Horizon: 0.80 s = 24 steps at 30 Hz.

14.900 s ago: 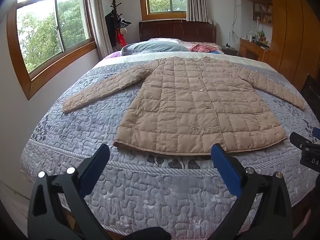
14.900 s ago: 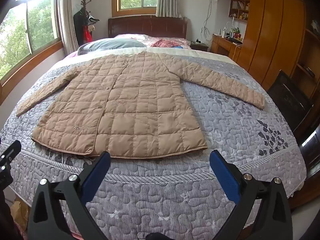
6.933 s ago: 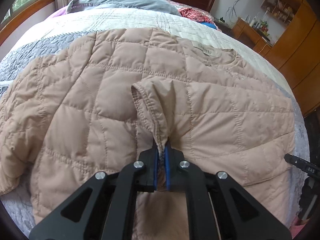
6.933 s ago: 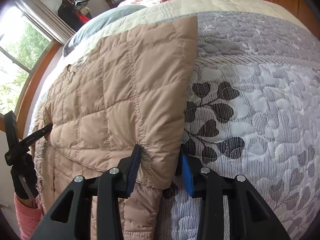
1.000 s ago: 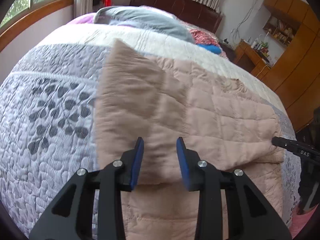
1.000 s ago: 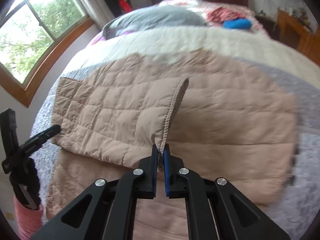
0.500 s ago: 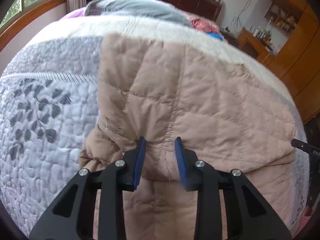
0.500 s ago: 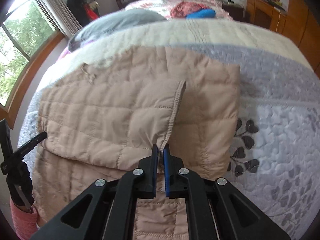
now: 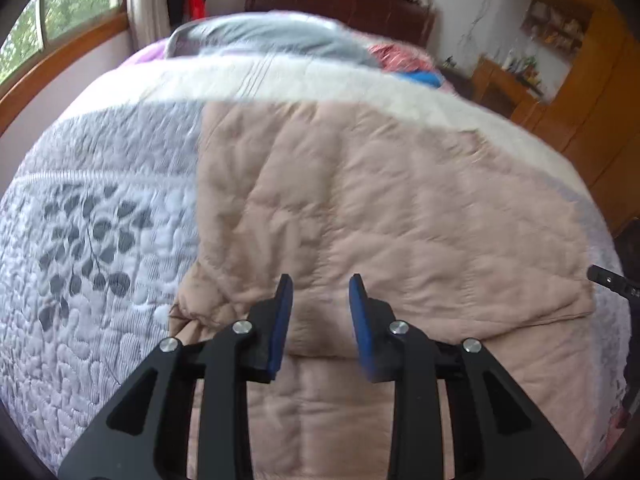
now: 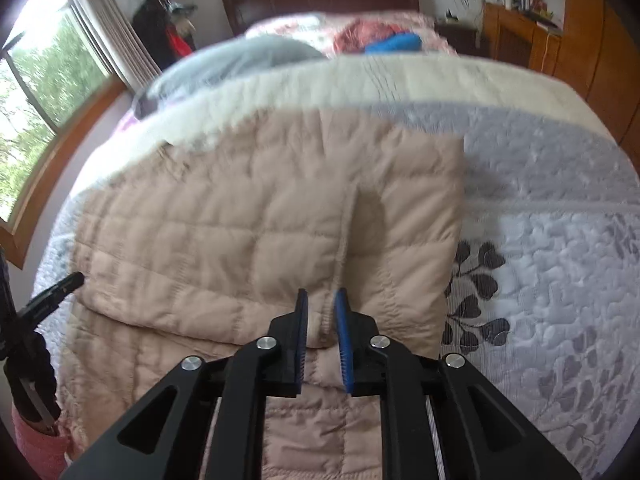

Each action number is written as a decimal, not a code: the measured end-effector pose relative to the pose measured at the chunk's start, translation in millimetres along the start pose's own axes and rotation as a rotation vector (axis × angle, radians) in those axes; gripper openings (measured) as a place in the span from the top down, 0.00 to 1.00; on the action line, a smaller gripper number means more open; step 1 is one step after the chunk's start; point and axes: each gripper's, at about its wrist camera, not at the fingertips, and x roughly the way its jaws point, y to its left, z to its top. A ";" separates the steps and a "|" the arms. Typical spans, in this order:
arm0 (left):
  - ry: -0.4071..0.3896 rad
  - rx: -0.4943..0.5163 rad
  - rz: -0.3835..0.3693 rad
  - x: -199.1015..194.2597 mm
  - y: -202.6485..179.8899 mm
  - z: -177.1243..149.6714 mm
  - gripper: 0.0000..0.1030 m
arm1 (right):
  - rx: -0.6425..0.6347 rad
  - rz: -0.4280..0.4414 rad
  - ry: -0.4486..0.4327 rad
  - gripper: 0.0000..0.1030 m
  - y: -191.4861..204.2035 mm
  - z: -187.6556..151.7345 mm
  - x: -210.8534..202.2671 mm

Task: Fold large clothes

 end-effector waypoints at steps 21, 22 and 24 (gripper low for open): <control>0.086 0.059 0.000 31.5 -40.8 -11.5 0.71 | -0.078 0.051 0.073 0.83 28.8 -6.6 38.4; 0.081 0.064 -0.025 15.9 -36.3 -14.9 0.68 | -0.086 0.093 0.043 0.80 26.4 -11.4 21.4; 0.067 0.088 -0.022 -9.8 -27.8 -25.0 0.58 | -0.106 0.139 0.014 0.70 22.1 -24.2 -7.1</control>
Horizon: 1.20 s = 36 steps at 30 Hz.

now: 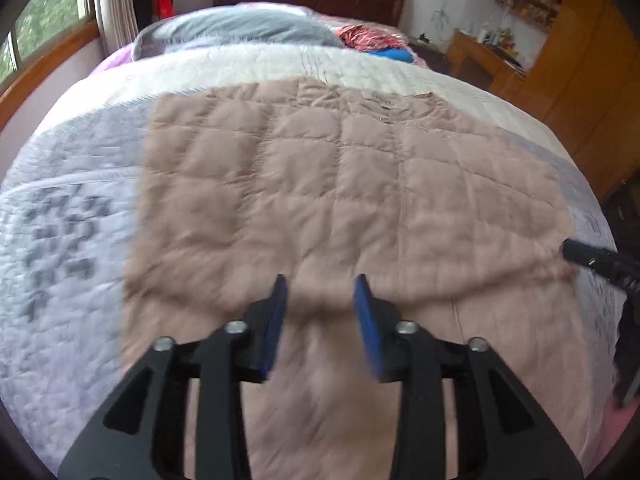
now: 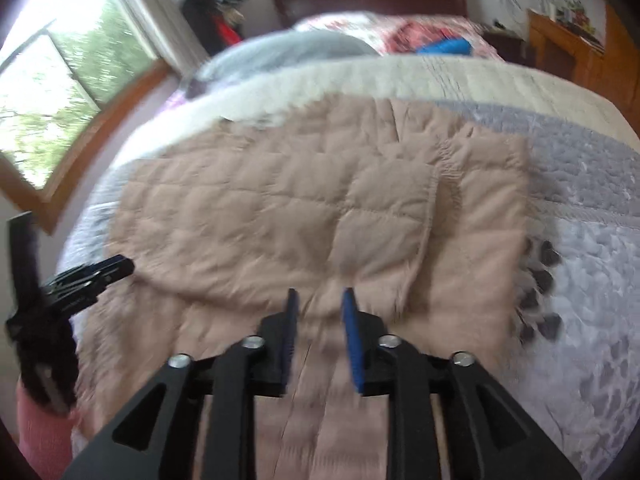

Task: Fold large clothes

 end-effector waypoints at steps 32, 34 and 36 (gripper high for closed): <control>-0.005 -0.238 -0.124 -108.8 110.1 -248.7 0.57 | 0.081 0.171 0.057 0.64 -43.7 -261.5 -97.4; -0.001 -0.266 -0.163 -107.3 111.4 -247.5 0.80 | 0.088 0.183 0.061 0.75 -44.4 -261.1 -95.0; -0.012 -0.280 -0.174 -109.6 111.6 -247.7 0.87 | 0.099 0.195 0.055 0.85 -45.7 -261.8 -96.5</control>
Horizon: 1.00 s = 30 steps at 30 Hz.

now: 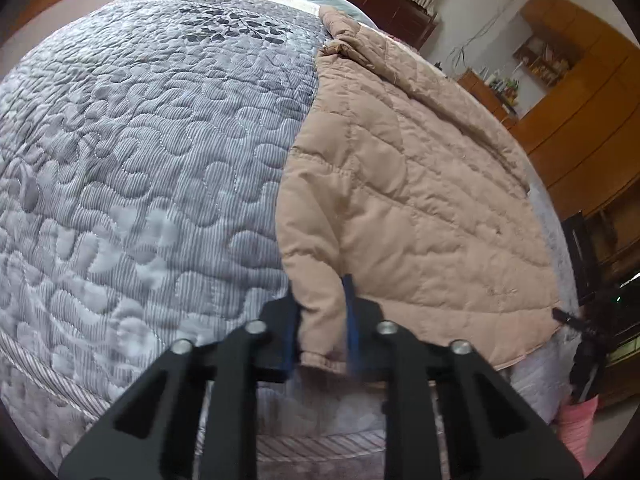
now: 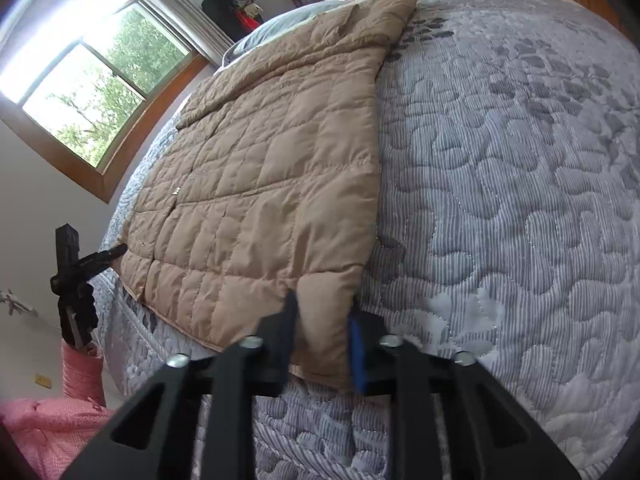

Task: Fold large clothes

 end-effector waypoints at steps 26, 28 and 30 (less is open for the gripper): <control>-0.015 0.122 0.063 -43.7 -7.4 -98.1 0.90 | 0.000 0.003 -0.034 0.88 -11.9 -81.2 -39.8; -0.015 0.126 0.072 -43.4 -7.7 -96.4 0.91 | -0.004 -0.003 -0.036 0.88 -12.4 -81.2 -41.0; -0.022 0.140 0.092 -47.6 -13.2 -97.0 0.91 | -0.021 -0.017 -0.047 0.88 -9.4 -82.8 -44.9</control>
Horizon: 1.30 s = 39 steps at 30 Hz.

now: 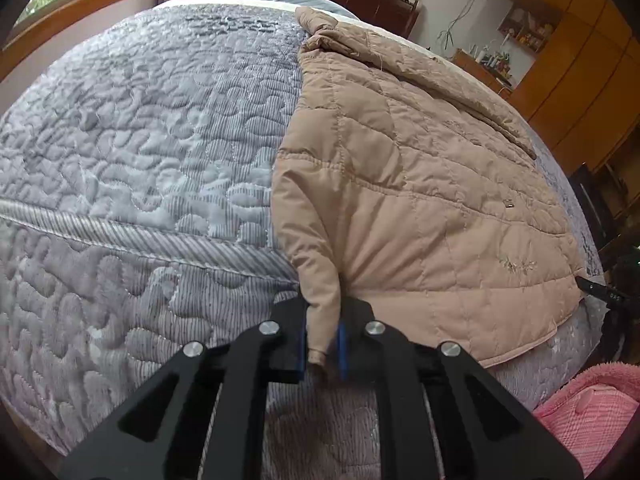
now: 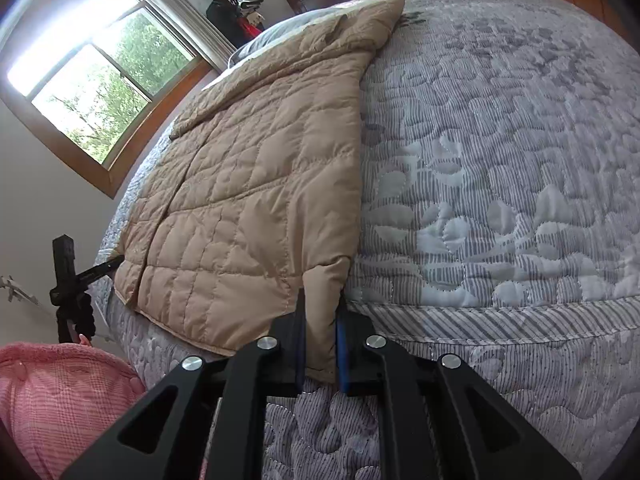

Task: Fold large clothes

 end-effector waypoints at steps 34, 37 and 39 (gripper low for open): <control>-0.250 0.034 -0.030 30.2 -48.6 294.0 0.92 | 0.001 0.009 -0.113 0.89 13.8 292.7 -13.9; -0.227 -0.008 -0.010 56.9 -42.5 322.1 0.92 | 0.053 0.006 -0.098 0.89 -1.2 318.0 4.3; -0.204 -0.033 -0.004 77.4 -38.1 338.2 0.92 | 0.090 0.019 -0.078 0.89 -11.4 331.6 18.0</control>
